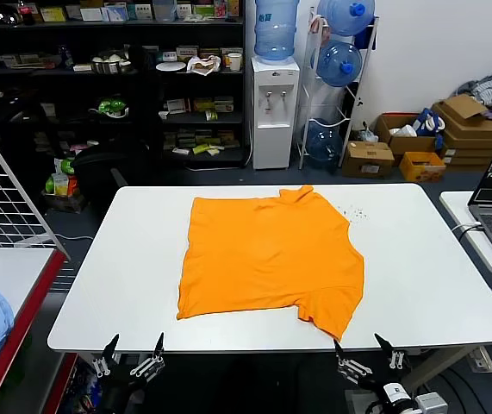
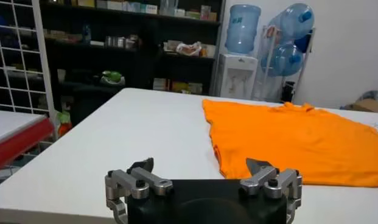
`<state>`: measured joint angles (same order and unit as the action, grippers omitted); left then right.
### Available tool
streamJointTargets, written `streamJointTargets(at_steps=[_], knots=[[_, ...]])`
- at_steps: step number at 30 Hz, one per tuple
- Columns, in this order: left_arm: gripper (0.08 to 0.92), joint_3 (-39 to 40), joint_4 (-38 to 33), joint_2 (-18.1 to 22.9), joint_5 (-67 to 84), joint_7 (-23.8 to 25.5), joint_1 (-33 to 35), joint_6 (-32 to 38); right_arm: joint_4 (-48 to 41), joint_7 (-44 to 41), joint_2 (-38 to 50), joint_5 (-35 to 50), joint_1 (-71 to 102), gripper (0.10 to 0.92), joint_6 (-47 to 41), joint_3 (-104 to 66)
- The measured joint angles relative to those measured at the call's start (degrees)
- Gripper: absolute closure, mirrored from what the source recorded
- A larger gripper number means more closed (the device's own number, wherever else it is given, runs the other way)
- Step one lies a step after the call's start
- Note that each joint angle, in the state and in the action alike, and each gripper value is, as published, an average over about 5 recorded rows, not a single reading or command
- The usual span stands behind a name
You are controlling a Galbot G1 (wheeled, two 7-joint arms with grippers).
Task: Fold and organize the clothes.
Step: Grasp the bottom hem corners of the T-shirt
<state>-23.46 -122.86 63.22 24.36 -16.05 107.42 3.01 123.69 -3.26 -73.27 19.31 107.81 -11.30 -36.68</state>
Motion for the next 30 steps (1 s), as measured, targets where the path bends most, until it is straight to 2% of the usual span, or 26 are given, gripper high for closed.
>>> streamJointTargets(at_steps=[8, 30], knots=[[0.079, 1.3, 1.6, -0.8, 1.2, 0.8, -2.7, -1.6, -1.7, 1.6, -0.6, 0.2, -3.3, 0.104, -1.5, 1.2], [0.079, 8.7, 10.5, 0.1, 2.6, -1.4, -17.7, -4.8, -9.5, 6.9, -3.9, -4.8, -14.3, 0.104, -6.9, 7.9]])
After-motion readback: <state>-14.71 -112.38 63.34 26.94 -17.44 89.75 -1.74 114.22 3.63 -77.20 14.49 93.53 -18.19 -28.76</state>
